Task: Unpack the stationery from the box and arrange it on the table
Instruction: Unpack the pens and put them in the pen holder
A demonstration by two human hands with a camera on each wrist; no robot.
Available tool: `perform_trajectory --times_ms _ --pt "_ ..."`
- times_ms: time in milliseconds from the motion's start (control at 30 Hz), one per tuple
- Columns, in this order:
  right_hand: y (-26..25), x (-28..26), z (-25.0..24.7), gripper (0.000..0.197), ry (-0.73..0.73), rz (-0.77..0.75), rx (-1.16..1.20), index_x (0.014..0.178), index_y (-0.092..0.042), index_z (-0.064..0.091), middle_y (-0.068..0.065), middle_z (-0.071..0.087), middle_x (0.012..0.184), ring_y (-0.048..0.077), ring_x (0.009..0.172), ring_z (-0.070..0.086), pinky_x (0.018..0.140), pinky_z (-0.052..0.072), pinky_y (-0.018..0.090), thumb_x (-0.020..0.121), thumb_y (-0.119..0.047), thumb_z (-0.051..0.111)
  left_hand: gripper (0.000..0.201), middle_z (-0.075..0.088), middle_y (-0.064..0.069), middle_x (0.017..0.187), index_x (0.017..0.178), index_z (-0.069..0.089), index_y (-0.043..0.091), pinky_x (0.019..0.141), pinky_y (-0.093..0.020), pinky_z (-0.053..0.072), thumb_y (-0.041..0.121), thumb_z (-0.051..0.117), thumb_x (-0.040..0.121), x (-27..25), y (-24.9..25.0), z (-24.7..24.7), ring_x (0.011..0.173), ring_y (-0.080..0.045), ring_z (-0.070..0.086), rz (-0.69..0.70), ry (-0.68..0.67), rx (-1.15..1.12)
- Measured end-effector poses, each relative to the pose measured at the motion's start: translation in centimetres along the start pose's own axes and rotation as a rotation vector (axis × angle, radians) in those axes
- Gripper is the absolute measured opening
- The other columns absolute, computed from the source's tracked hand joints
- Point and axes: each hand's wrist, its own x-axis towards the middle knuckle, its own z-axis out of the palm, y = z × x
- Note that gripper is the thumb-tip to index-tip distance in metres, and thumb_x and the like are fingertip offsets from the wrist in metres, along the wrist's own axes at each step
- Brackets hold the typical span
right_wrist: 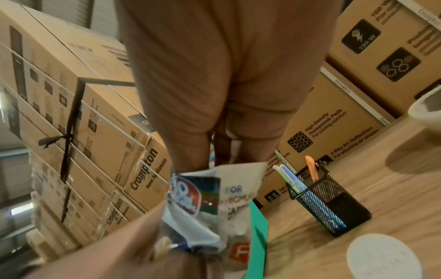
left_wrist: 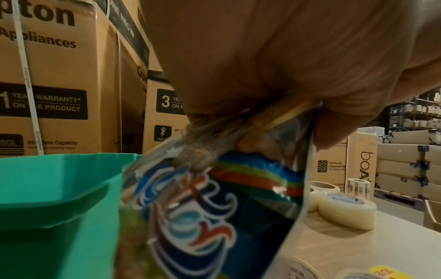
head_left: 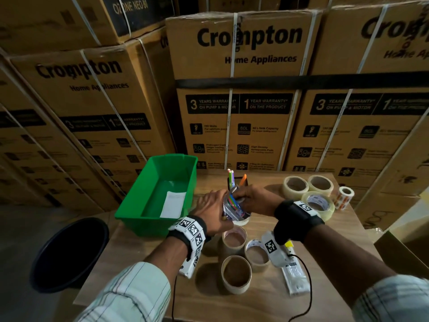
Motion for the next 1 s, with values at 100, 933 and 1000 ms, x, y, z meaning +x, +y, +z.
perform_trajectory --times_ms 100,933,1000 --pt "-0.5 0.1 0.6 0.012 -0.066 0.062 -0.126 0.078 -0.022 0.06 -0.003 0.057 0.084 0.016 0.078 0.054 0.068 0.041 0.027 0.086 -0.013 0.059 0.096 0.036 -0.009 0.141 0.146 0.017 0.025 0.109 -0.046 0.028 0.053 0.07 0.07 -0.3 0.8 -0.5 0.131 -0.027 0.035 0.001 -0.049 0.018" --pt "3.2 0.5 -0.6 0.013 -0.079 0.099 0.066 0.08 -0.015 0.068 -0.001 0.068 0.08 0.01 0.07 0.063 0.061 0.046 0.02 0.085 -0.008 0.059 0.105 0.031 -0.012 0.141 0.146 0.01 0.022 0.112 -0.047 0.021 0.044 0.071 0.064 1.8 4.7 -0.7 0.133 -0.031 0.029 -0.047 -0.061 0.156" --pt "3.7 0.3 -0.7 0.015 -0.08 0.105 0.073 0.076 -0.017 0.068 -0.003 0.066 0.075 0.003 0.064 0.059 0.055 0.043 0.014 0.086 -0.008 0.06 0.105 0.03 -0.012 0.142 0.147 0.009 0.022 0.111 -0.046 0.021 0.044 0.072 0.065 2.0 5.2 -0.4 0.134 -0.031 0.029 -0.056 -0.064 0.163"
